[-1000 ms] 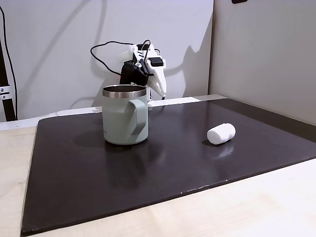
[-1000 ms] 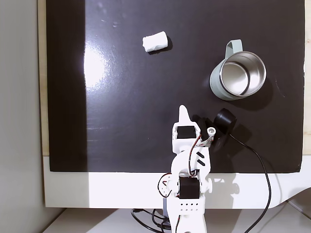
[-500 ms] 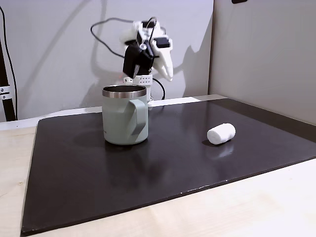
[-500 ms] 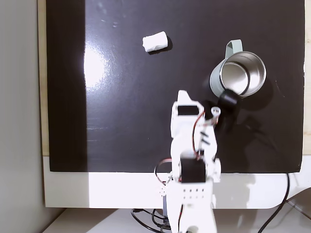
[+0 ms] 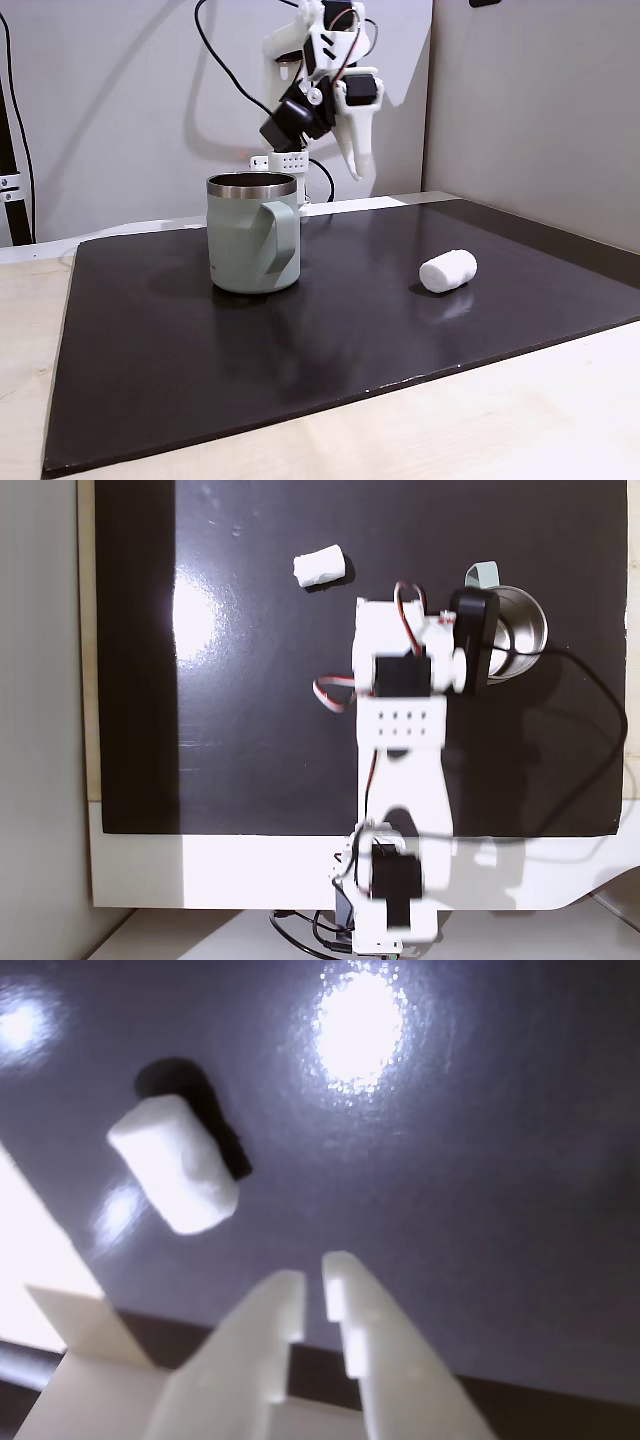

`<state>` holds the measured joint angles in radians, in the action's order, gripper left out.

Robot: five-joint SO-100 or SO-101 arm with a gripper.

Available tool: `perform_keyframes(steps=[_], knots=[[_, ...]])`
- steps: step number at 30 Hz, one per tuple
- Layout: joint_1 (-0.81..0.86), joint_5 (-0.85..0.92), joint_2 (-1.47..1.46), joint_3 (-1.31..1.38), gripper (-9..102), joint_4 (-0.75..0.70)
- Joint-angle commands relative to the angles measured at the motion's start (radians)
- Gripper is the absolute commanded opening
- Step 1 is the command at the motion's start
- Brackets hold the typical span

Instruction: Grasp a gauze and put it in the cup.

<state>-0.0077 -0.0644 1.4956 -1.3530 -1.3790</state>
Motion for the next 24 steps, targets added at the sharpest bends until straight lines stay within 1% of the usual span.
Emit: perform_keyframes(steps=[1, 4, 7, 8, 11, 18, 24], knots=[[0.012, 0.008, -0.101, 0.244, 11, -0.081], [0.011, 0.034, -0.238, 0.457, 17, -0.189], [0.002, 0.063, -0.477, 0.853, 20, -0.383], [0.000, 0.066, -0.555, 0.991, 20, -0.426], [-0.009, 0.101, -0.614, 1.085, 23, -0.420], [-0.035, 0.127, -0.813, 1.328, 24, -0.420], [-0.046, 0.129, -0.954, 1.436, 25, -0.396]])
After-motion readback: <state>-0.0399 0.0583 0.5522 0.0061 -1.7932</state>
